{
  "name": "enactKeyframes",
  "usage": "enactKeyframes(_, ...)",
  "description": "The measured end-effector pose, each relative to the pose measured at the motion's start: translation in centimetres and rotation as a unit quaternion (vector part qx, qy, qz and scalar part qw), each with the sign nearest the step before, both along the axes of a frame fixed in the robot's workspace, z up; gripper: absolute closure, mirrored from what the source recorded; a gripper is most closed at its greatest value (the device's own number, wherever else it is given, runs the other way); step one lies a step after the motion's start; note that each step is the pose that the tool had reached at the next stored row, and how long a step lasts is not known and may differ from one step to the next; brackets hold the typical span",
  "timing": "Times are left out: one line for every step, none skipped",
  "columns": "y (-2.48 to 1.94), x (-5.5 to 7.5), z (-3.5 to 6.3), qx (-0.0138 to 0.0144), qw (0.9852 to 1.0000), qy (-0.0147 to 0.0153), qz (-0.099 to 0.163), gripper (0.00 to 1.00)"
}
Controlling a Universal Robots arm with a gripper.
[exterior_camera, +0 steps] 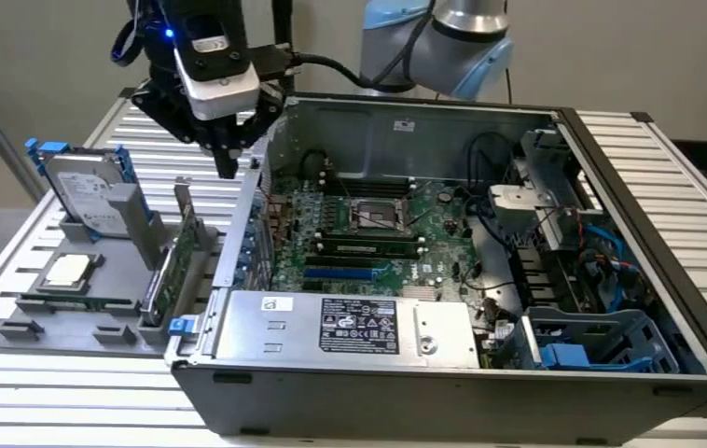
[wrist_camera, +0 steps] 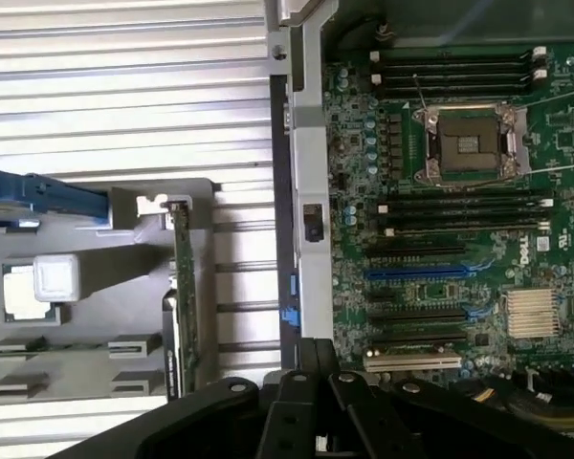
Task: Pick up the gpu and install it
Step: 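Reach for the gpu, then pick up the gpu and move the gpu toward the slot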
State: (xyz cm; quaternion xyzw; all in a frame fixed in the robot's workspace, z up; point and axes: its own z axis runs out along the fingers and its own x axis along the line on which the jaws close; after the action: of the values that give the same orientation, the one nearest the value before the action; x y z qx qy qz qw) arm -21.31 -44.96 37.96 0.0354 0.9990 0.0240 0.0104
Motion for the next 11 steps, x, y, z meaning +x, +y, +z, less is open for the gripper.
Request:
enactKeyframes(-0.05, -0.5, -0.13, 0.0000, 1.0000, 0.0001, 0.000, 1.00)
enactKeyframes(-0.09, -0.9, -0.26, 0.0000, 1.0000, 0.0000, 0.000, 1.00)
enactKeyframes(-0.11, -1.4, -0.39, -0.0001, 1.0000, 0.0001, 0.000, 1.00)
enactKeyframes(-0.13, -1.8, -0.53, 0.0000, 1.0000, 0.0000, 0.000, 1.00)
enactKeyframes(-0.14, -2.3, -0.68, 0.0000, 1.0000, 0.0000, 0.000, 1.00)
enactKeyframes(-0.15, -2.8, -0.83, 0.0000, 1.0000, 0.0000, 0.000, 1.00)
enactKeyframes(-0.16, -3.2, -0.98, -0.0001, 1.0000, 0.0000, 0.000, 1.00)
enactKeyframes(-0.16, -3.7, -1.13, -0.0001, 1.0000, 0.0000, 0.000, 1.00)
enactKeyframes(-0.17, -4.1, -1.28, -0.0002, 1.0000, 0.0000, 0.000, 1.00)
enactKeyframes(-0.17, -4.6, -1.42, -0.0003, 1.0000, 0.0001, 0.000, 1.00)
enactKeyframes(-0.17, -5.0, -1.58, -0.0004, 1.0000, 0.0000, 0.000, 1.00)
